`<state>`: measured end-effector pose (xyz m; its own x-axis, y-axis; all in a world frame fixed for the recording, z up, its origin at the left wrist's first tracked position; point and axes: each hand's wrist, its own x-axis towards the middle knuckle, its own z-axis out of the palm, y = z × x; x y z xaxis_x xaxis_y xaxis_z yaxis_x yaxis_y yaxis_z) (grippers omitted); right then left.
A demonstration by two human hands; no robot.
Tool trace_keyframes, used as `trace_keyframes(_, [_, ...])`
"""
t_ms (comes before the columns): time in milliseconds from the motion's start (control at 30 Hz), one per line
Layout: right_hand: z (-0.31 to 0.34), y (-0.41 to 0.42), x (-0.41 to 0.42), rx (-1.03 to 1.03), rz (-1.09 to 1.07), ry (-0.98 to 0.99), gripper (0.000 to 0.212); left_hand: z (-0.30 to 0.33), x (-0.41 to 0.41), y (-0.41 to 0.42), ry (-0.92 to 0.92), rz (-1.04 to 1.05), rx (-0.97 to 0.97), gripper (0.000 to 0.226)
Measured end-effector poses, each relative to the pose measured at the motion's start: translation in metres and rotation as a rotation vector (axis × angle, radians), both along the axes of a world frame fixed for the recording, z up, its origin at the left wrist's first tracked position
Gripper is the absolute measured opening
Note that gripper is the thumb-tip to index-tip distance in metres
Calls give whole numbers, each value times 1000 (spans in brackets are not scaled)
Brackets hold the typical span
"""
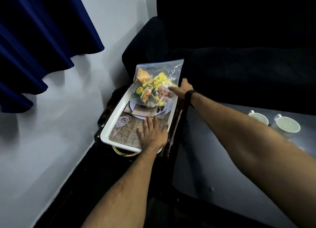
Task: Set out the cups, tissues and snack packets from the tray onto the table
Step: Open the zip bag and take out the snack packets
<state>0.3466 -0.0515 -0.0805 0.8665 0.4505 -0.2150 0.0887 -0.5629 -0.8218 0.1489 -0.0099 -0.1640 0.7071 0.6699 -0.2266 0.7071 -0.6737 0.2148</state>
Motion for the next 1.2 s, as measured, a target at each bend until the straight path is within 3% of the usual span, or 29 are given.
trace_keyframes(200, [14,23,15,189,-99,117,114,-2,-1,-1,-26,-7,12,76])
trace_keyframes(333, [16,36,24,120,-216,138,122,-1,-2,-4,-37,1,10,75])
trace_keyframes(467, [12,42,26,233,-178,238,126,0,-1,-2,-33,2,26,75])
trace_keyframes(633, [8,47,10,216,-96,163,104,-2,2,-4,-25,27,22,73])
trace_keyframes(767, [0,47,-2,324,-119,147,32,-3,2,-4,-30,24,37,73])
trace_keyframes(833, [4,44,-10,407,-152,59,10,-3,2,-2,-22,30,40,72])
trace_keyframes(967, [34,21,-11,629,-170,56,25,2,1,-3,16,19,1,73])
trace_keyframes(1100, [66,-42,-10,725,-160,-54,26,29,-4,-5,79,22,-77,73])
trace_keyframes(1200, [75,-100,-15,785,-189,-125,22,60,1,-9,-50,10,-348,62])
